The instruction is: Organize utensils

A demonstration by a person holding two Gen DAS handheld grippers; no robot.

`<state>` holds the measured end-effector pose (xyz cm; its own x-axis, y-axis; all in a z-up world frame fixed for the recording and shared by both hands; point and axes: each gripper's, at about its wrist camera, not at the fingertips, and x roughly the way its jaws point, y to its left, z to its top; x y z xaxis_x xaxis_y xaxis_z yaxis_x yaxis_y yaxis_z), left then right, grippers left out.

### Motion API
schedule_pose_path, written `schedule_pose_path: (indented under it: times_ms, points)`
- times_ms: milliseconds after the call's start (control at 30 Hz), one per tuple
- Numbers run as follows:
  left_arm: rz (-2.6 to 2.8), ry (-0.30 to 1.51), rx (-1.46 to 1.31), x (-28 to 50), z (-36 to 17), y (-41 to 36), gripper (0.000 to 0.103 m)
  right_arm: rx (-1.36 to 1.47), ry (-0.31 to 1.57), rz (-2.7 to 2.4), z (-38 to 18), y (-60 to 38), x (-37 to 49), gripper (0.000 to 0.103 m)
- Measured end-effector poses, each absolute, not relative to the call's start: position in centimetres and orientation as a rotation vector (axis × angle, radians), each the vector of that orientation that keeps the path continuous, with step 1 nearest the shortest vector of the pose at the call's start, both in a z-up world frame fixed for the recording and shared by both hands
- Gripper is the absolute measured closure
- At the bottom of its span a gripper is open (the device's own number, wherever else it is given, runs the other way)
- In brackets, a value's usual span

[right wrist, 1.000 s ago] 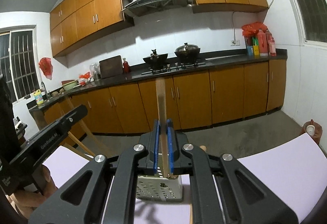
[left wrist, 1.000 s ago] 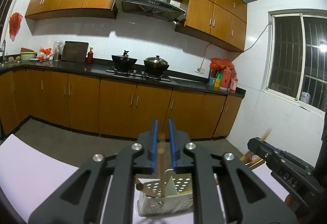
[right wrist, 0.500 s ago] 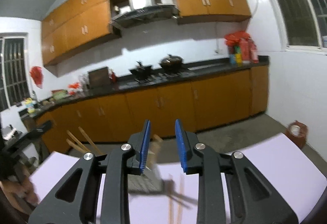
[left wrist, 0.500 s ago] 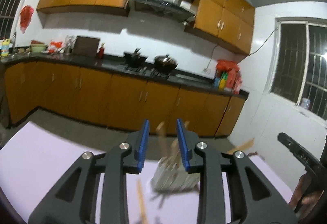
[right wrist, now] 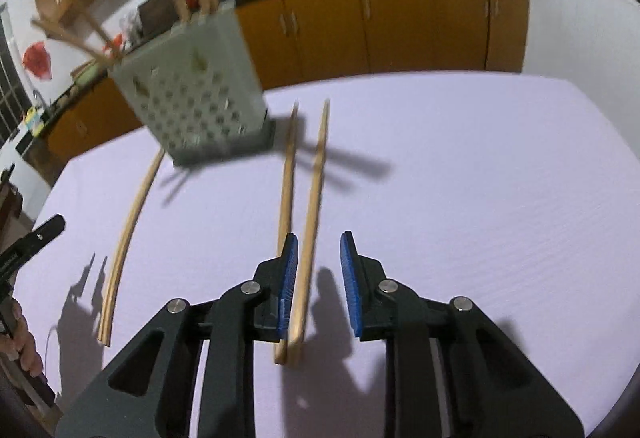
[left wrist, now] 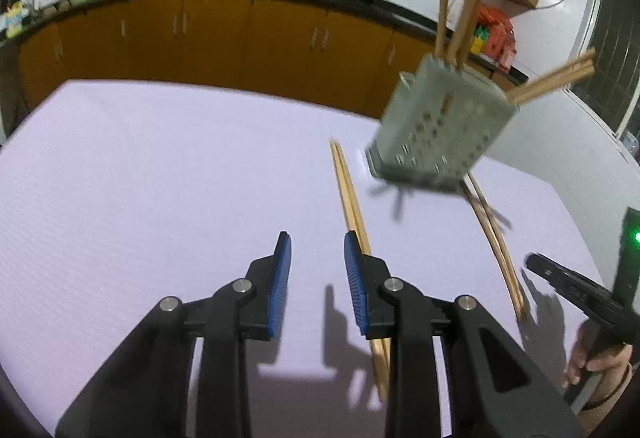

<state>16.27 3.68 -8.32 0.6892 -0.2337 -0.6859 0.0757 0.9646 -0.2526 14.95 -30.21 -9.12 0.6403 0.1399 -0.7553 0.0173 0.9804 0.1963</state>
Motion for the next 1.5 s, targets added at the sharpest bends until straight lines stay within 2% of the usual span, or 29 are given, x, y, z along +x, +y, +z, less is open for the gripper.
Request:
schedule_pose_path:
  times_ms: [133,233,500,900,1033,1267,1500]
  points:
    - [-0.211,0.833,-0.205,16.4,-9.6,2.8,0.076,0.16,0.925,0.059,-10.5,-29.2,15.7,0.082]
    - [-0.239,0.854,-0.187,16.2,-10.4,1.8,0.076,0.112,0.906,0.04,-10.9,-29.4,15.2,0.095]
    - [-0.244,0.899,-0.134,16.5,-11.5,0.3,0.084,0.155,0.894,-0.031,-10.9,-31.8,14.9,0.096]
    - [-0.189,0.893,0.01,17.2,-11.4,-1.5,0.084,0.101,0.892,-0.015,-10.8,-30.8,14.9,0.095]
    - [-0.155,0.892,0.006,17.5,-11.4,-1.1,0.095,0.081,0.883,-0.012,-10.8,-30.0,14.8,0.095]
    - [-0.081,0.898,-0.058,17.9,-11.4,3.4,0.095,0.114,0.877,-0.064,-10.7,-31.9,14.4,0.095]
    - [-0.082,0.891,-0.036,17.7,-11.3,3.3,0.091,0.09,0.879,-0.051,-10.7,-31.8,14.2,0.095]
